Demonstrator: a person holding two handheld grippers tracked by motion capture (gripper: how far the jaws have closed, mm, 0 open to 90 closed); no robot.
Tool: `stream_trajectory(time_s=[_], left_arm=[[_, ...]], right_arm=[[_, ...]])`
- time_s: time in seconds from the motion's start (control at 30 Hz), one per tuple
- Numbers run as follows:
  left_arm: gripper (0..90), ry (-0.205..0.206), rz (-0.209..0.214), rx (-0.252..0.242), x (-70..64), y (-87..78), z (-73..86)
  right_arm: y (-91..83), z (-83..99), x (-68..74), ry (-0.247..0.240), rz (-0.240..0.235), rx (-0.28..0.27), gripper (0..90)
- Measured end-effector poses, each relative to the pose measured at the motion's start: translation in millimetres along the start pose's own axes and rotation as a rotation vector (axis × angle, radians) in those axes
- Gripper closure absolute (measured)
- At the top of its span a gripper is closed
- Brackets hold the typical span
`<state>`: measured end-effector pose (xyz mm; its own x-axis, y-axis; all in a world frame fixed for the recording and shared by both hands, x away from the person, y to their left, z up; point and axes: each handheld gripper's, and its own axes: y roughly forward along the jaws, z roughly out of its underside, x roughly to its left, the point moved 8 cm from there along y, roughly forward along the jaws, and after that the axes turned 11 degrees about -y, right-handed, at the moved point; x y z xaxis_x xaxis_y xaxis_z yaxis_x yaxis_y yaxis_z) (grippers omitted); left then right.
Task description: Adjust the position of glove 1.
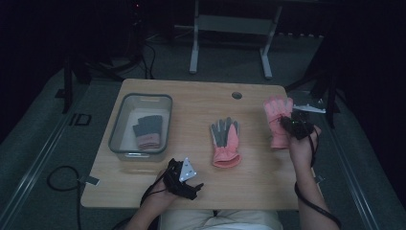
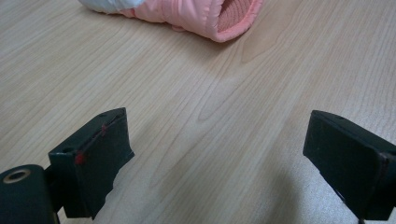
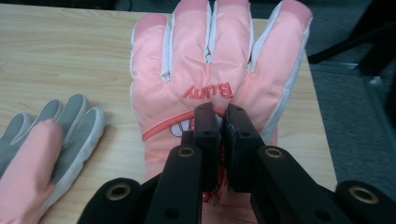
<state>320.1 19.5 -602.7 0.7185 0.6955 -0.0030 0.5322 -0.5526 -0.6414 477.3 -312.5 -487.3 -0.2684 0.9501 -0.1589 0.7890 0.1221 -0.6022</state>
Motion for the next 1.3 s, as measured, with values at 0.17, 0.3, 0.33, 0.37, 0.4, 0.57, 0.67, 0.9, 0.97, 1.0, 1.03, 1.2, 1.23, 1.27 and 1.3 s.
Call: stream_trajectory(time_s=[0.17, 0.3, 0.33, 0.37, 0.4, 0.57, 0.67, 0.9, 0.97, 1.0, 1.03, 1.2, 1.23, 1.27, 1.3], left_arm=[[7.0, 0.001, -0.008, 0.000, 1.1, 1.6, 0.9], [7.0, 0.008, -0.007, 0.003, -0.7, 2.9, 0.8], [7.0, 0.016, -0.011, 0.008, -1.3, 3.4, 1.0], [7.0, 0.018, -0.013, 0.008, -2.1, 3.9, 0.9], [7.0, 0.016, -0.008, 0.007, -2.8, 4.0, 0.7], [7.0, 0.018, -0.003, 0.012, -3.0, 3.7, 1.2], [7.0, 0.015, -0.003, 0.012, -1.9, 3.5, 1.3], [7.0, 0.021, -0.006, 0.009, -1.8, 3.5, 1.3], [7.0, 0.021, -0.007, 0.010, -1.8, 3.2, 1.4], [7.0, 0.020, -0.006, 0.010, -1.7, 3.1, 1.5], [7.0, 0.020, -0.006, 0.012, -1.4, 3.2, 1.6], [7.1, 0.007, -0.002, 0.011, -0.2, 3.3, 2.1], [7.3, 0.007, -0.002, 0.012, -0.2, 3.4, 2.1], [7.4, 0.007, -0.003, 0.012, -0.5, 3.6, 2.2], [7.4, 0.011, -0.004, 0.011, -0.8, 3.8, 2.3]], right_arm=[[-13.5, 9.6, 19.2, 0.019, 0.004, 0.020, 84.7], [-16.1, 25.2, 30.4, 0.081, -0.004, 0.025, 84.7], [-15.1, 28.5, 32.8, 0.089, -0.002, 0.030, 84.6], [-12.8, 32.5, 35.9, 0.094, 0.001, 0.036, 84.7], [-9.3, 36.5, 39.0, 0.093, 0.002, 0.049, 84.6], [10.1, 51.8, 47.2, 0.112, 0.012, 0.088, 84.3], [20.2, 59.4, 47.0, 0.107, 0.040, 0.107, 84.1], [35.7, 71.7, 42.4, 0.145, 0.046, 0.132, 83.4], [40.3, 72.8, 43.1, 0.143, 0.045, 0.133, 82.6], [41.4, 72.8, 43.2, 0.148, 0.046, 0.131, 82.1], [42.0, 72.7, 43.4, 0.145, 0.046, 0.131, 81.3], [36.2, 64.4, 44.8, 0.102, 0.002, 0.119, 72.8], [33.6, 61.8, 44.8, 0.081, -0.007, 0.114, 70.8], [30.6, 58.3, 45.2, 0.055, -0.028, 0.106, 68.9], [28.6, 56.6, 44.6, 0.037, -0.029, 0.105, 68.6]])
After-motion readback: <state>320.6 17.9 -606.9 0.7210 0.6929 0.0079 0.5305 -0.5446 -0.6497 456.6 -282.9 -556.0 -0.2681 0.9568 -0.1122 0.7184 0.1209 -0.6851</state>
